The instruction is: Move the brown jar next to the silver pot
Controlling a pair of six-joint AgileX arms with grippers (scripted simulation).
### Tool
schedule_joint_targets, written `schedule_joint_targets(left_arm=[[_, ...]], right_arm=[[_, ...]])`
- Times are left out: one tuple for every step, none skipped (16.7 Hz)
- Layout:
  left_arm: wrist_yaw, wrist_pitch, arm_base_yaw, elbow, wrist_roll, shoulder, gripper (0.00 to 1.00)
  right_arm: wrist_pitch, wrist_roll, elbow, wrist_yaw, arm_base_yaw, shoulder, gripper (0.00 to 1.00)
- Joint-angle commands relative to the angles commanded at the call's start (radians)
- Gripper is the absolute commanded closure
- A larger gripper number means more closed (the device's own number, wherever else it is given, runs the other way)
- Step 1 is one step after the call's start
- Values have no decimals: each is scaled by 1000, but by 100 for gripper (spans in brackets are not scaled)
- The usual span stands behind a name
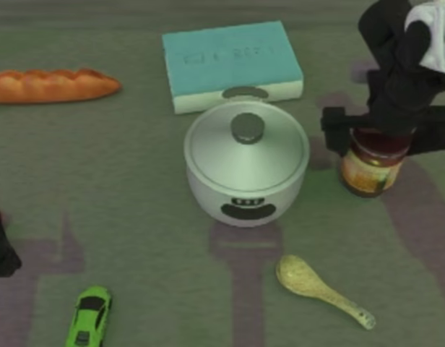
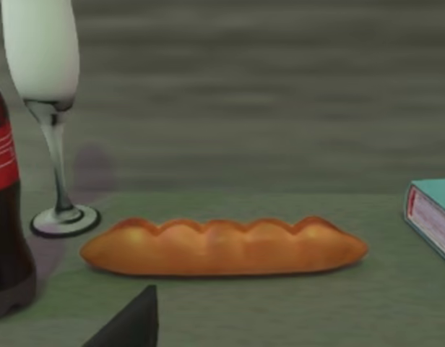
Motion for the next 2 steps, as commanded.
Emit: schedule_joint_targets(left_arm=[[0, 0, 0, 0, 0, 0, 0], [0, 0, 0, 0, 0, 0, 0]], right_arm=[[0, 0, 0, 0, 0, 0, 0], [0, 0, 0, 0, 0, 0, 0]])
